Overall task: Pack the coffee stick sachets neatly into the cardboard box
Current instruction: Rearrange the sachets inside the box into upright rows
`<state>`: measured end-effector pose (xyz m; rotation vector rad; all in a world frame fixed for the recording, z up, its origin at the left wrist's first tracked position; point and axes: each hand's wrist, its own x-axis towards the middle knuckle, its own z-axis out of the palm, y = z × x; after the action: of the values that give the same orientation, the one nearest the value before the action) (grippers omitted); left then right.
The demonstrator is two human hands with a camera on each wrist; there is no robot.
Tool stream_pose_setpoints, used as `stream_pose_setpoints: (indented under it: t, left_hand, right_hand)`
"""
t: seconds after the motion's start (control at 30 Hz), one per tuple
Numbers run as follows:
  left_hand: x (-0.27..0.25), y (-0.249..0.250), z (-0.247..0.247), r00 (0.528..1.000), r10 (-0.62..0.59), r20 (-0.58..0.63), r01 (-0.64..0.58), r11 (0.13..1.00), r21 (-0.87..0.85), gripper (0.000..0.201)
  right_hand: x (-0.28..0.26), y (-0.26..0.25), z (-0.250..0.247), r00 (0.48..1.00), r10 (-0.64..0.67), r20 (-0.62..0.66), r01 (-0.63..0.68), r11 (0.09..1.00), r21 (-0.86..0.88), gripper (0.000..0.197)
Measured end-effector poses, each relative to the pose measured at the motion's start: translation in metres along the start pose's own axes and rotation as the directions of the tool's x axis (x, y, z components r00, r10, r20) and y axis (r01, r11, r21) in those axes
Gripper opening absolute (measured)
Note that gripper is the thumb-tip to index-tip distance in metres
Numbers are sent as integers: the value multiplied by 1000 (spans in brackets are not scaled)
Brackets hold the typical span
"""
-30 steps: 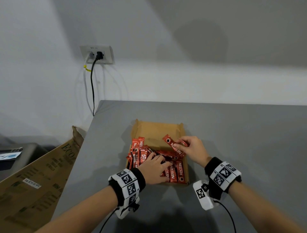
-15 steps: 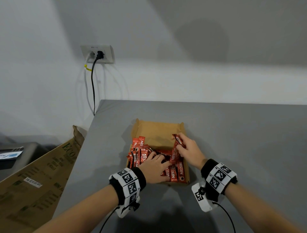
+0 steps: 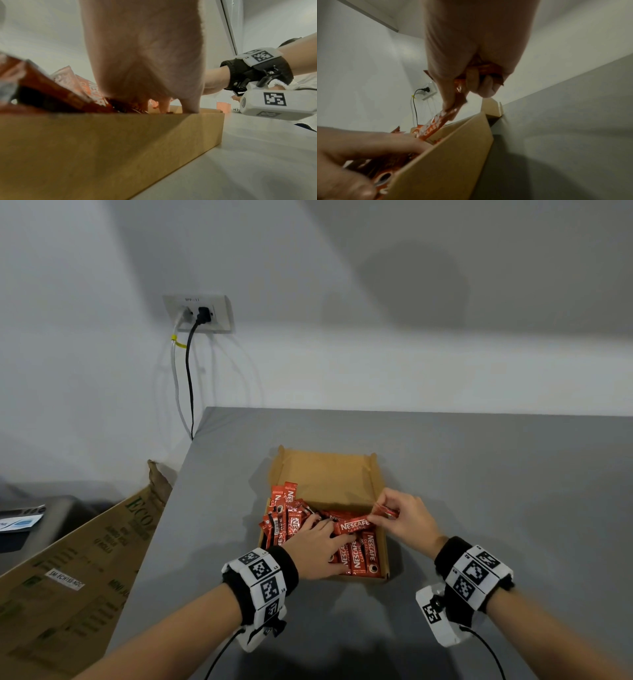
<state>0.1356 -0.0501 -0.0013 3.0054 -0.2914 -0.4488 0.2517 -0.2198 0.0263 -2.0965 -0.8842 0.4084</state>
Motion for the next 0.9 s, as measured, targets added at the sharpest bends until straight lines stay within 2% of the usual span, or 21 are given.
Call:
stream_pose_setpoints:
  t: [0.07,0.13,0.17,0.27,0.33,0.4,0.47,0.57,0.73,0.8,0.9]
  left_hand:
    - [0,1,-1,1000,-4,4,4,1000,-1,62]
    - [0,2,-3,1000,-8,10,8,1000,1,61]
    - [0,2,-3,1000,-8,10,8,1000,3,61]
    - [-1,1,-3,1000,-3,4,3,1000,-1,62]
    - [-1,1,-2,1000,2,4,-2,1000,-2,62]
    - [-1,1,-3,1000,3,-4,-3,1000,-1,62]
    - [-1,2,-4,1000,-1,-2,1,1000,11,62]
    - [-2,4,-6,1000,-10,11,9,1000,26,62]
    - [-3,4,-8,1000,-4,19,3,999,47,61]
    - [-3,4,-8,1000,-3,26,1,999,49,60]
    - [-3,4,-9,999,-4,34,2,999,33,60]
  right_hand:
    - [0,1,-8,991,28,133,-5,986,-169,8]
    - [1,-2,-10,972,72,224,14,932,-362,13]
    - [2,-7,-10,970,84,229,18,911,-411,13]
    - [7,-15,-14,996,19,92,21,907,-420,10]
    - [12,-18,-16,999,-19,-46,2,941,-337,12]
    - [14,-22,-11,994,-7,-109,-20,970,-241,15]
    - [13,-26,2,998,10,-68,-27,969,-244,17]
    - [12,-27,16,1000,1,12,3,931,-365,22]
    - [15,-22,24,984,4,177,117,735,-668,14]
    - [15,-19,26,982,22,189,121,694,-709,14]
    - [15,-17,29,988,46,149,75,702,-708,13]
